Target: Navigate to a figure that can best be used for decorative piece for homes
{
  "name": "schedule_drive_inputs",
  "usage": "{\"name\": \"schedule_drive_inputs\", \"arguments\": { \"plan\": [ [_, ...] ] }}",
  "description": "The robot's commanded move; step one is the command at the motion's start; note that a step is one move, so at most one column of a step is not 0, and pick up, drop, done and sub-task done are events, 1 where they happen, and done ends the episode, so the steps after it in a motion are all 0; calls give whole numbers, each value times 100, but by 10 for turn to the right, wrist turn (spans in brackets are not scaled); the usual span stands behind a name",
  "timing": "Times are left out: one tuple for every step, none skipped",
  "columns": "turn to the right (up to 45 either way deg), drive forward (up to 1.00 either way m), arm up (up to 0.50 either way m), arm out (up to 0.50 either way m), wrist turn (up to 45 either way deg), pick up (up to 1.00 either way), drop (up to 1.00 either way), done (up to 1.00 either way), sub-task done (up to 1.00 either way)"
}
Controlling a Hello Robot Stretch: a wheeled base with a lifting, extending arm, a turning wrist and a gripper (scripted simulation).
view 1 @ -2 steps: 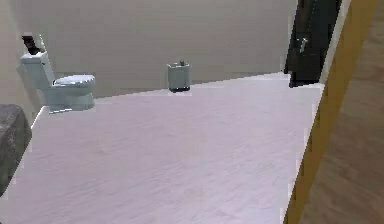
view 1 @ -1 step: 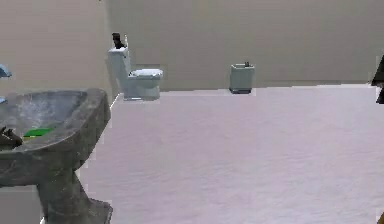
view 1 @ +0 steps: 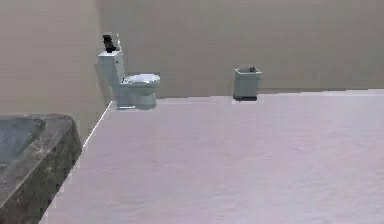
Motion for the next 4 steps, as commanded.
{"name": "schedule_drive_inputs", "arguments": {
  "plan": [
    [450, 0, 0, 0, 0, 0, 0, 0, 0],
    [150, 0, 0, 0, 0, 0, 0, 0, 0],
    [0, 85, 0, 0, 0, 0, 0, 0, 0],
    [240, 0, 0, 0, 0, 0, 0, 0, 0]
  ]
}}
